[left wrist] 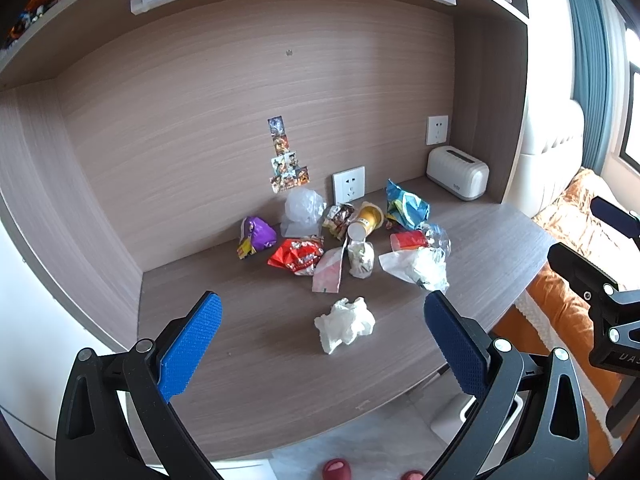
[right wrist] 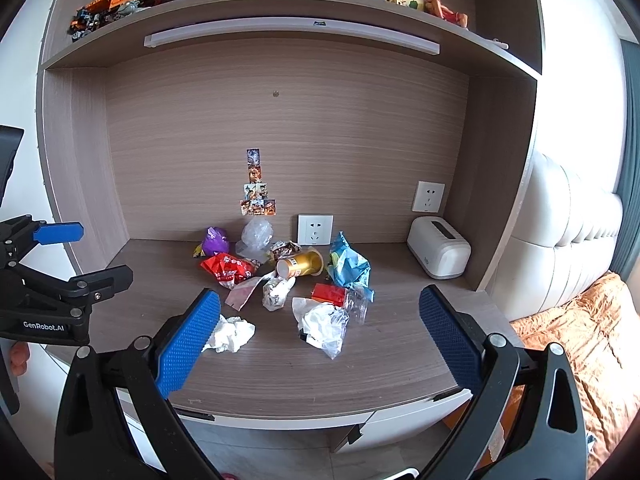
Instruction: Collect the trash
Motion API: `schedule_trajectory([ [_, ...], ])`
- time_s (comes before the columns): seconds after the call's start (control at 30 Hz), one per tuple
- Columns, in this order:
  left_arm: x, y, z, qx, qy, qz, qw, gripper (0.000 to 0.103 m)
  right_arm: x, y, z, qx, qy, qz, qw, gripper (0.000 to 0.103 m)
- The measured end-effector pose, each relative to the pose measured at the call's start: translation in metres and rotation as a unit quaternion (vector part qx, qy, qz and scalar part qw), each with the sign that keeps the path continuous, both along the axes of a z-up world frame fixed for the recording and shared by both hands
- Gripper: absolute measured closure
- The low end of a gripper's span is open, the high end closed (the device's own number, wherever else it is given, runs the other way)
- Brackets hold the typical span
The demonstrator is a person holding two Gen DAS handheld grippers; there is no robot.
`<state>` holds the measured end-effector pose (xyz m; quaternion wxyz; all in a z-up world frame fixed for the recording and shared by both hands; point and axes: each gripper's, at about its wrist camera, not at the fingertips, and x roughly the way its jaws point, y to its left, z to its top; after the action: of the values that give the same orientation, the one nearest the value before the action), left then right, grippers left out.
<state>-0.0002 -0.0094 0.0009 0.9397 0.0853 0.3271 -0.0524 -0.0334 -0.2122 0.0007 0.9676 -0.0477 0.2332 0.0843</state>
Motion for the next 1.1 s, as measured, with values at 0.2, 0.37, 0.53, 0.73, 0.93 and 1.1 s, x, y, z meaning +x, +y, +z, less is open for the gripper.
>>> schedule_trajectory([
  [0.2,0.000,0.009,0.000,-0.003,-0.001,0.000,1.0000,0.004,0.001,0.000,0.001,0.001,-0.001,0.003,1.000,0.004],
  [0.37,0.002,0.011,-0.001,-0.003,-0.001,-0.001,1.0000,0.004,0.002,0.000,0.002,-0.001,-0.003,0.004,1.000,0.004],
  [0.53,0.002,0.011,-0.001,-0.004,0.000,-0.001,1.0000,0.004,0.005,0.000,0.003,-0.002,-0.003,0.004,1.000,0.004],
  [0.73,0.004,0.010,0.001,-0.003,0.000,0.000,1.0000,0.004,0.005,0.001,0.003,-0.001,-0.004,0.006,1.000,0.004],
  [0.93,0.005,0.010,0.001,-0.003,0.000,0.000,1.0000,0.004,0.006,0.003,0.005,-0.005,-0.007,0.010,1.000,0.004],
  [1.1,0.006,0.011,0.001,-0.003,0.000,-0.001,1.0000,0.004,0.007,0.004,0.005,-0.005,-0.008,0.013,1.000,0.004],
])
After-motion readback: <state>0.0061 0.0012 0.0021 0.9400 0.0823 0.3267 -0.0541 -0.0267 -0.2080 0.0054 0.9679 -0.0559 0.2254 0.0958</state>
